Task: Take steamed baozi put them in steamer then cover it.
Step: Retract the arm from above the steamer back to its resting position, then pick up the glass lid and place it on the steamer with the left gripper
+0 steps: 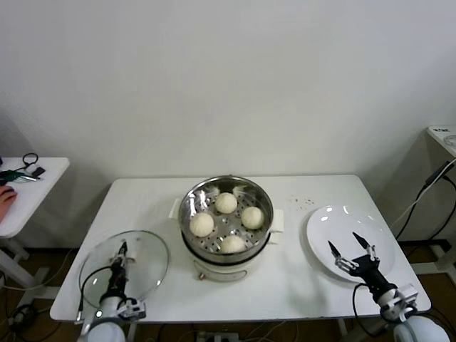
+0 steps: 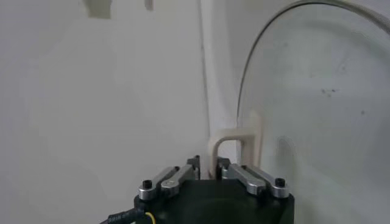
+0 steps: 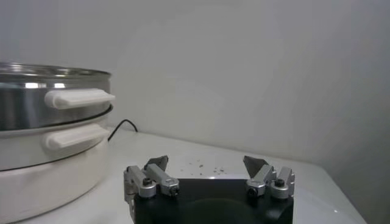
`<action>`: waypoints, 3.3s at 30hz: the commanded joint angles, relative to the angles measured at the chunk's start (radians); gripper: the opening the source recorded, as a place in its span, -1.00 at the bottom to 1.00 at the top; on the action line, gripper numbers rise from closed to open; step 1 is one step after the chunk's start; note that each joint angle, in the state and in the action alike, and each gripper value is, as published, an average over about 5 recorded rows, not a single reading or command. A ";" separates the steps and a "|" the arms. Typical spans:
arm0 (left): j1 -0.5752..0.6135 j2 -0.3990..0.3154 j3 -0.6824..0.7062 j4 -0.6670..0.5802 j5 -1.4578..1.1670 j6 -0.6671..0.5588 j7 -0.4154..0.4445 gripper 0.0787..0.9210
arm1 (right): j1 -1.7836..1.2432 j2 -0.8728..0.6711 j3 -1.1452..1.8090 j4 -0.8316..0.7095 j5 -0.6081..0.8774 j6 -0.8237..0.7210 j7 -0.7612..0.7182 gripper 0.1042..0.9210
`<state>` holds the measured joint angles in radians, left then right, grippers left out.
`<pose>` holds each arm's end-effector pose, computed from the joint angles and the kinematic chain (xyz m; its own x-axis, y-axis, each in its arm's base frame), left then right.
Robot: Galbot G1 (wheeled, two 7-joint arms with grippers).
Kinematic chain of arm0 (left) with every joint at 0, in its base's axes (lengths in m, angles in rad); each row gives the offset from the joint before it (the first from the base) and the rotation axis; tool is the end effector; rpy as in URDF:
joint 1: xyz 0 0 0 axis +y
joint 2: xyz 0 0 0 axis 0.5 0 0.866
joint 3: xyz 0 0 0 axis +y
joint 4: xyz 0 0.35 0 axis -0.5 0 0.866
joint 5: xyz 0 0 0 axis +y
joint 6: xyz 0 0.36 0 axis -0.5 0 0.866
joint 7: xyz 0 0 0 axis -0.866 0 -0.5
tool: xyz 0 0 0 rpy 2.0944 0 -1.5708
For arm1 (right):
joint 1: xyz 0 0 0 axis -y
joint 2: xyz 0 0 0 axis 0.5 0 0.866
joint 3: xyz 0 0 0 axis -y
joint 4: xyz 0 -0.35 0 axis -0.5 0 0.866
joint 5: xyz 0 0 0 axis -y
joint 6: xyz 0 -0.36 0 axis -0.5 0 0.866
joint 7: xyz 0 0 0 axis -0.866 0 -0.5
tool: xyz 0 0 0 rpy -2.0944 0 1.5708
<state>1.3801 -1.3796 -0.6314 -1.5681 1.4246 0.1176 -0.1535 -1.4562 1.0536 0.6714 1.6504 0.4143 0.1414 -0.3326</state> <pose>0.2281 0.1047 -0.4357 -0.9658 -0.2124 0.1485 0.1684 -0.0789 0.9825 0.2250 -0.2048 -0.3735 -0.9531 -0.2557 0.1617 -0.2717 0.9585 -0.0858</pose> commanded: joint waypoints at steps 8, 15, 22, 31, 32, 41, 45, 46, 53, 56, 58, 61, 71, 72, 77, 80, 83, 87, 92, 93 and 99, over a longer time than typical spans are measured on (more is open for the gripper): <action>0.157 0.077 0.002 -0.359 -0.082 0.081 0.059 -0.83 | 0.027 -0.008 -0.008 -0.022 -0.004 0.002 0.003 0.76; 0.260 0.152 0.014 -0.574 -0.043 0.297 0.091 -0.83 | 0.070 -0.022 -0.030 -0.036 -0.008 -0.001 0.009 0.76; 0.285 0.235 0.020 -0.656 -0.037 0.400 0.069 -0.83 | 0.117 -0.033 -0.061 -0.055 -0.023 -0.006 0.011 0.76; 0.135 0.386 0.171 -0.651 -0.114 0.514 0.105 -0.83 | 0.177 -0.045 -0.106 -0.089 -0.033 -0.013 0.028 0.76; 0.102 0.411 0.201 -0.650 -0.121 0.532 0.123 -0.83 | 0.184 -0.046 -0.113 -0.092 -0.035 -0.013 0.030 0.76; -0.256 0.518 0.516 -0.625 -0.137 0.661 0.339 -0.83 | 0.247 -0.039 -0.174 -0.141 -0.060 -0.017 0.048 0.76; -0.409 0.496 0.624 -0.584 -0.094 0.668 0.434 -0.83 | 0.268 -0.032 -0.191 -0.164 -0.072 -0.018 0.053 0.76; -0.439 0.487 0.647 -0.573 -0.082 0.668 0.455 -0.83 | 0.270 -0.031 -0.194 -0.167 -0.072 -0.019 0.054 0.76; -0.514 0.320 0.773 -0.488 0.061 0.668 0.532 -0.83 | 0.269 -0.033 -0.180 -0.176 -0.073 -0.019 0.054 0.76; -0.526 0.270 0.800 -0.457 0.095 0.668 0.543 -0.83 | 0.264 -0.033 -0.171 -0.178 -0.075 -0.018 0.054 0.76; -0.527 0.245 0.804 -0.437 0.106 0.668 0.548 -0.83 | 0.262 -0.033 -0.164 -0.181 -0.076 -0.017 0.053 0.76; -0.526 0.199 0.803 -0.404 0.125 0.668 0.548 -0.83 | 0.259 -0.032 -0.153 -0.189 -0.078 -0.014 0.051 0.76; -0.466 -0.014 0.802 -0.319 0.177 0.668 0.540 -0.83 | 0.257 -0.036 -0.137 -0.214 -0.082 -0.009 0.048 0.76; -0.461 -0.027 0.800 -0.314 0.181 0.668 0.538 -0.83 | 0.257 -0.036 -0.136 -0.214 -0.082 -0.009 0.047 0.76; -0.451 -0.063 0.796 -0.297 0.194 0.668 0.538 -0.83 | 0.258 -0.038 -0.133 -0.218 -0.081 -0.007 0.047 0.76; -0.444 -0.076 0.797 -0.292 0.202 0.668 0.544 -0.83 | 0.259 -0.037 -0.133 -0.220 -0.081 -0.006 0.046 0.76; -0.437 -0.096 0.798 -0.289 0.211 0.668 0.550 -0.83 | 0.260 -0.036 -0.134 -0.225 -0.084 -0.005 0.045 0.76; -0.437 -0.116 0.801 -0.270 0.215 0.668 0.549 -0.83 | 0.262 -0.034 -0.134 -0.230 -0.087 -0.002 0.043 0.76; -0.445 -0.119 0.803 -0.242 0.209 0.668 0.544 -0.83 | 0.260 -0.034 -0.129 -0.235 -0.089 0.001 0.040 0.76; -0.448 -0.121 0.803 -0.235 0.208 0.668 0.542 -0.83 | 0.260 -0.034 -0.129 -0.237 -0.090 0.001 0.040 0.76; -0.453 -0.120 0.802 -0.206 0.197 0.668 0.529 -0.83 | 0.262 -0.032 -0.132 -0.240 -0.094 0.001 0.040 0.76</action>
<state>0.9300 -1.4664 0.1660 -1.8221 1.6208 0.7365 0.3820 -1.1956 1.0197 0.5410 1.4142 0.3224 0.1423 -0.2927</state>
